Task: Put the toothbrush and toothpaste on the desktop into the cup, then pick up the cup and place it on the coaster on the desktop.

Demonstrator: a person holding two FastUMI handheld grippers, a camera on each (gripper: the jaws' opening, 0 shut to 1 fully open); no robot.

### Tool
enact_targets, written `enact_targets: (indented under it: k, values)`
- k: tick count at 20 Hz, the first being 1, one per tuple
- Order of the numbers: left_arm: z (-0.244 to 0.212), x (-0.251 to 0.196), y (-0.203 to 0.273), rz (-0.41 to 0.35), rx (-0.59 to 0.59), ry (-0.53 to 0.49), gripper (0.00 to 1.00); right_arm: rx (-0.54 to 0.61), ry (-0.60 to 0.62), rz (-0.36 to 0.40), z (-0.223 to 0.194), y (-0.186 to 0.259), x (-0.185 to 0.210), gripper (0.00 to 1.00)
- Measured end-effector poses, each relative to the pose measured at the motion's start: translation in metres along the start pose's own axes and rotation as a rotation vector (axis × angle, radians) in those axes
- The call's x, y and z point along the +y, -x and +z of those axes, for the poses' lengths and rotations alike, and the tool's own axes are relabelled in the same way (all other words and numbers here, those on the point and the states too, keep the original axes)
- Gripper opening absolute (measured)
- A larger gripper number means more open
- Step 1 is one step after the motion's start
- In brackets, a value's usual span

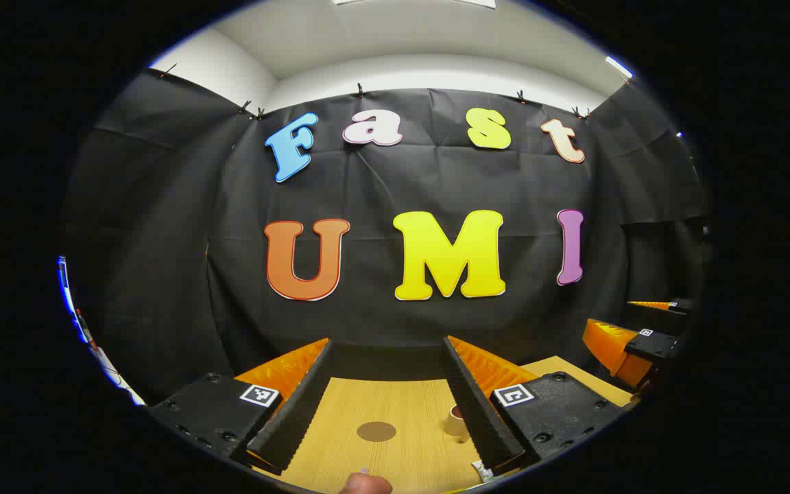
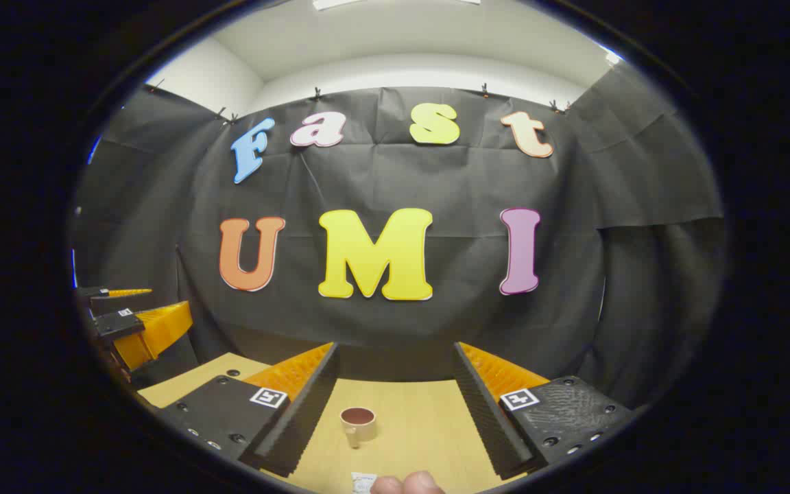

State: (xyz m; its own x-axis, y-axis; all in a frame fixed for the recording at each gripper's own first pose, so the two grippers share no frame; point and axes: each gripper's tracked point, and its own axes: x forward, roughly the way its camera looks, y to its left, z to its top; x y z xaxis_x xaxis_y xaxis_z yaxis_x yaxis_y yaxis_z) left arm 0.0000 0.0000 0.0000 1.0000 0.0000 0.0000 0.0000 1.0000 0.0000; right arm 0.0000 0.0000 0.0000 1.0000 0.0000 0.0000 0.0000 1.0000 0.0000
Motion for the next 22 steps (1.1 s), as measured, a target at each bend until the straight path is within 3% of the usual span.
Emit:
enact_targets:
  k: [22]
  values:
    - [-0.022, -0.002, -0.014, 0.020, 0.059, -0.016, 0.98, 0.064, -0.008, -0.029, -0.017, -0.012, -0.012, 0.96]
